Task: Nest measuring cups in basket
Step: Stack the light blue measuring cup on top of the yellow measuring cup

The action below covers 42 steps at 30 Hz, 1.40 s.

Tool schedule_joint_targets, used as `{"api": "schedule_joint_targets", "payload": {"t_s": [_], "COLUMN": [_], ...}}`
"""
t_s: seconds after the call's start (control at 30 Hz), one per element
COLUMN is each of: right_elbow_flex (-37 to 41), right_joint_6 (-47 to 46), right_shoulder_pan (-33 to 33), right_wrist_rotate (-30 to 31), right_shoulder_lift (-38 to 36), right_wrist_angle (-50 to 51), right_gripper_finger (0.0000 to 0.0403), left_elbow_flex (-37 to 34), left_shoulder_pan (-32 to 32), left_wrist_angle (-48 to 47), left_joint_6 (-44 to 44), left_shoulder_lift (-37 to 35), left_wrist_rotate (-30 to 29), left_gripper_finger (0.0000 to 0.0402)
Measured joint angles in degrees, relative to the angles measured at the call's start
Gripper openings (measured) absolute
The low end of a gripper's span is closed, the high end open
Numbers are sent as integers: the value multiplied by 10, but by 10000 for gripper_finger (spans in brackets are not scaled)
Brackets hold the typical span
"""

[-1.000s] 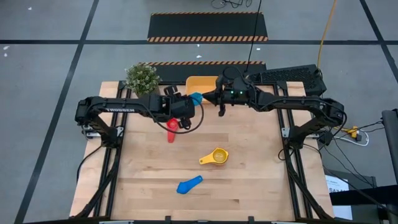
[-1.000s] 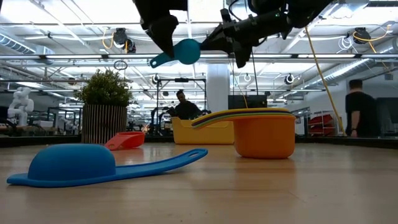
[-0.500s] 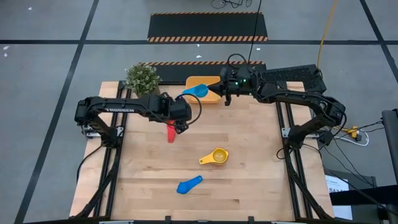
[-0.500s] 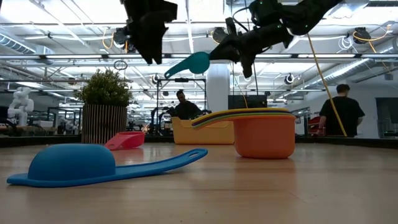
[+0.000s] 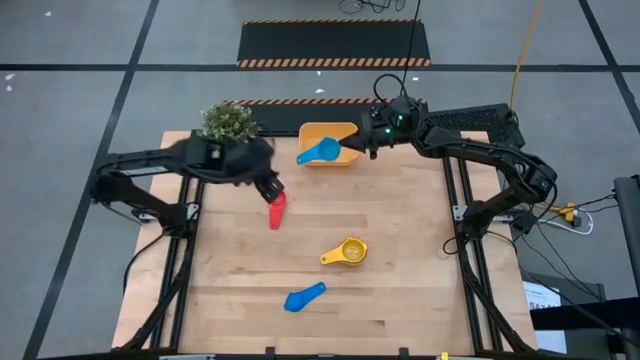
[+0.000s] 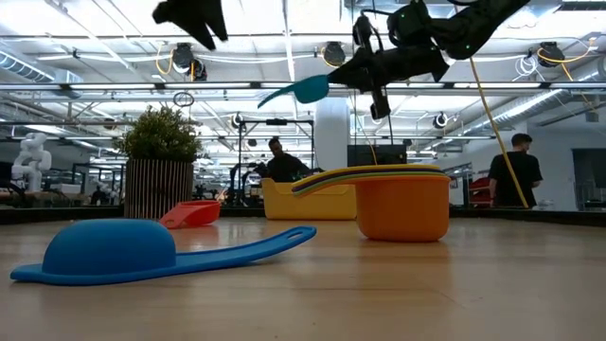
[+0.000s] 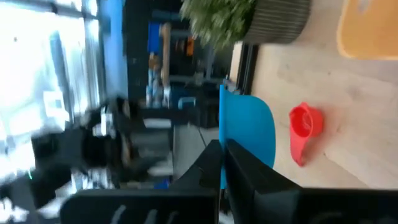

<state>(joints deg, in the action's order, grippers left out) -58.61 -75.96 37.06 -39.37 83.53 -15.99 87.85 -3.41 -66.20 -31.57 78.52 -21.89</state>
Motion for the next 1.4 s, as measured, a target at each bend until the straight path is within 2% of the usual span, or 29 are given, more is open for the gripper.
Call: {"api": "schedule_joint_targets", "payload": {"t_s": [0.23, 0.47, 0.6, 0.8, 0.93, 1.17, 1.4], "right_elbow_flex": [0, 0, 0, 0, 0, 0, 0], "right_joint_6": [87, 166, 211, 207, 198, 201, 202], "right_shoulder_pan": [-11, -52, -81, -102, -103, -101, -101], "right_wrist_rotate": [-59, -37, -7, 4, 4, 29, 71], "right_shoulder_lift": [-23, -71, -96, -129, -163, -222, -252], "right_wrist_angle": [1, 0, -1, -19, -28, -26, -26], "right_gripper_finger": [0, 0, 0, 0, 0, 0, 0], "left_elbow_flex": [0, 0, -1, -27, -56, -102, -160], "left_shoulder_pan": [-5, -5, -5, -9, -20, -34, -64], "left_wrist_angle": [0, 10, 57, 211, 292, 450, 677], "left_joint_6": [-13, -60, -55, 4, 3, -25, -90], "left_shoulder_lift": [-65, -97, -103, -102, -103, -103, -103], "left_wrist_rotate": [0, 66, 107, 182, 203, 239, 296], "left_gripper_finger": [159, 161, 161, 161, 161, 162, 162]}}
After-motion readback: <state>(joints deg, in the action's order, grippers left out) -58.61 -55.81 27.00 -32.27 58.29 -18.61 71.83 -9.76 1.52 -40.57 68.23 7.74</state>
